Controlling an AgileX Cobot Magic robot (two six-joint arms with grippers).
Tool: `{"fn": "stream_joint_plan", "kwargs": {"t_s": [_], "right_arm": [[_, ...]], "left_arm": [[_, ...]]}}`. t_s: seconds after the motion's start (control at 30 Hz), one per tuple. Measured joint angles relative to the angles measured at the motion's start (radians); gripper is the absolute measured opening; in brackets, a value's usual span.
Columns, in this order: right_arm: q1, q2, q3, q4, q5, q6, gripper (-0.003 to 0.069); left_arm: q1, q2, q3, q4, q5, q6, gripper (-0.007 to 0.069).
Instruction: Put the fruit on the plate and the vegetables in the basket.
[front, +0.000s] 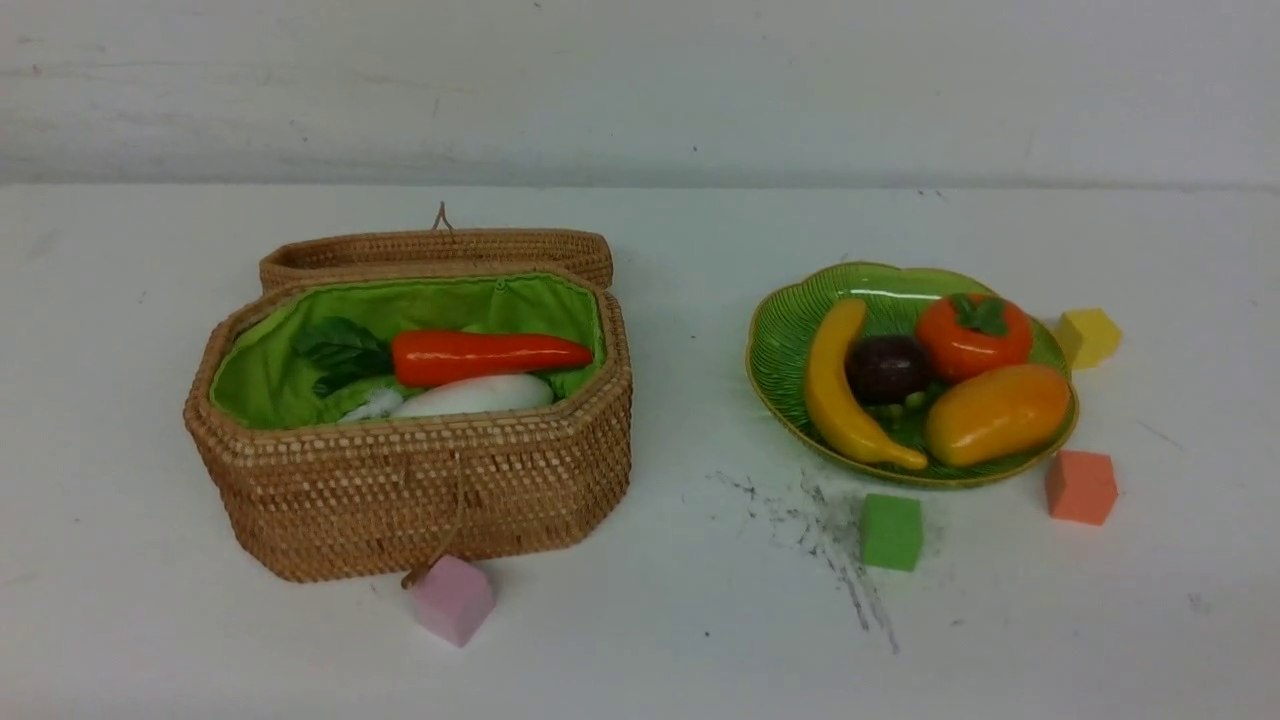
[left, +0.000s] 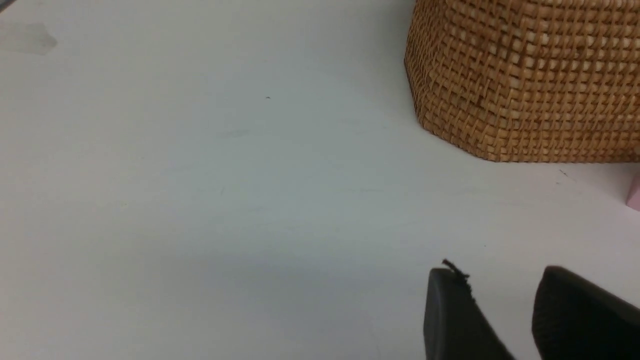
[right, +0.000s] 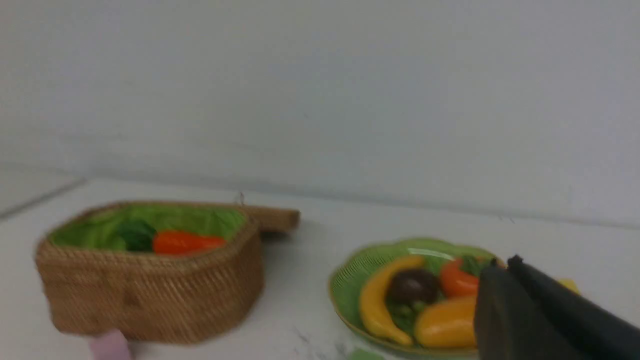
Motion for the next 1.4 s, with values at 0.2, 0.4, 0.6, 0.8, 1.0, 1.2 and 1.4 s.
{"fn": "stream_joint_plan", "kwargs": {"t_s": [0.2, 0.4, 0.6, 0.8, 1.0, 1.2, 1.4], "right_arm": [[-0.017, -0.002, 0.106, -0.181, 0.027, 0.181, -0.0003], [-0.22, -0.053, 0.208, -0.281, 0.036, 0.511, 0.0001], [-0.348, -0.059, 0.255, -0.327, 0.018, 0.481, 0.0003], [-0.356, -0.059, 0.383, -0.256, -0.056, 0.32, 0.0003], [-0.356, -0.059, 0.506, -0.214, -0.139, 0.289, 0.0007], [-0.356, -0.059, 0.51, -0.214, -0.156, 0.288, 0.001], [-0.356, -0.059, 0.511, -0.214, -0.158, 0.288, 0.0016]], "left_arm": [[0.0, 0.0, 0.0, 0.0, 0.0, 0.0, 0.0239], [0.0, 0.0, 0.0, 0.0, 0.0, 0.0, 0.0239], [0.0, 0.0, 0.0, 0.0, 0.0, 0.0, 0.0239], [0.0, 0.0, 0.0, 0.0, 0.0, 0.0, 0.0239], [0.0, 0.0, 0.0, 0.0, 0.0, 0.0, 0.0239], [0.0, 0.0, 0.0, 0.0, 0.0, 0.0, 0.0239], [0.0, 0.0, 0.0, 0.0, 0.0, 0.0, 0.0239]]}}
